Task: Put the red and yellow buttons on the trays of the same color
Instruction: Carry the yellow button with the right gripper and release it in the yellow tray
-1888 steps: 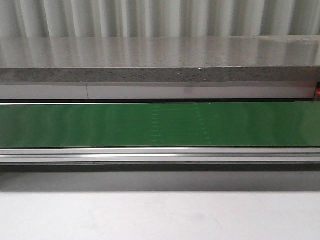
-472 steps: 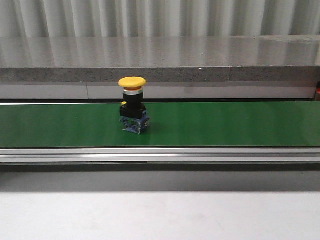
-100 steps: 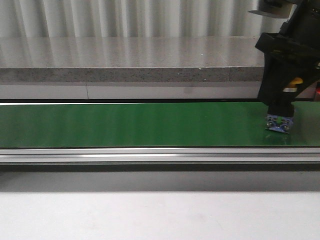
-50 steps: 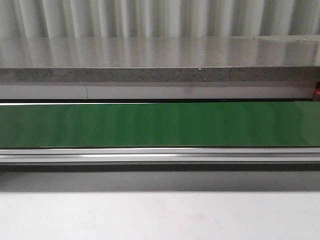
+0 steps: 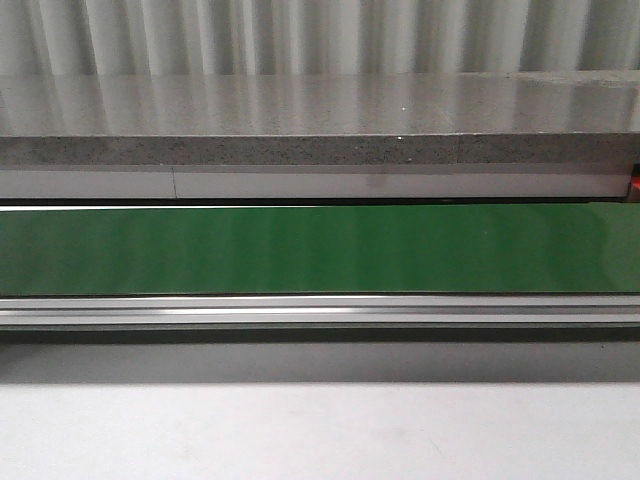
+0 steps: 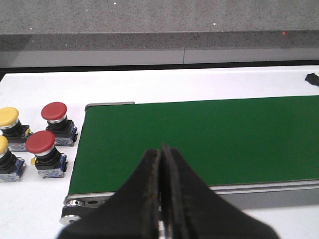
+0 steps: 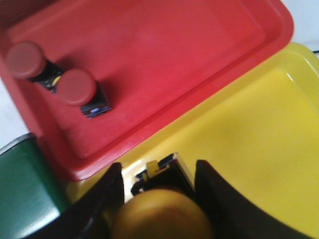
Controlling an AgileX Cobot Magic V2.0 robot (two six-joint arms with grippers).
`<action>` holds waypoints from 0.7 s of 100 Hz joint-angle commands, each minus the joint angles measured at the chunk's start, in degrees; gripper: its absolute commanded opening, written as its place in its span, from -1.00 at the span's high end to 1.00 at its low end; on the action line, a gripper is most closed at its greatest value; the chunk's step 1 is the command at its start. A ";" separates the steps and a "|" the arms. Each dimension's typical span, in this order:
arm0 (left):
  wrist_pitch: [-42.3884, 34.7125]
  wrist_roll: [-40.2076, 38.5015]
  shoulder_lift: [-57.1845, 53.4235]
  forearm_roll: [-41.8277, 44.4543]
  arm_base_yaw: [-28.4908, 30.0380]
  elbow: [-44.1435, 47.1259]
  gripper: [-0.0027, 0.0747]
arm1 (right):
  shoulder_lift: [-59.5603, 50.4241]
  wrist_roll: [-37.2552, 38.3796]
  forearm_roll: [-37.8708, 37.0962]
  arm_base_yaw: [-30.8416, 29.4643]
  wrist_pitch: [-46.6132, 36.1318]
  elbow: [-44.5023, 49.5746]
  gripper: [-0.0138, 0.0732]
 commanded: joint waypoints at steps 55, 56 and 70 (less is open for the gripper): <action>-4.02 0.22 0.21 -0.57 -0.54 -1.65 0.98 | 12.51 1.51 0.00 -3.64 -6.21 -1.51 0.52; -4.02 0.22 0.21 -0.57 -0.54 -1.65 0.98 | 12.72 1.51 0.00 -3.64 -6.21 -1.51 0.52; -4.02 0.22 0.21 -0.57 -0.54 -1.65 0.98 | 15.32 1.51 0.00 -4.03 -6.33 -1.51 0.52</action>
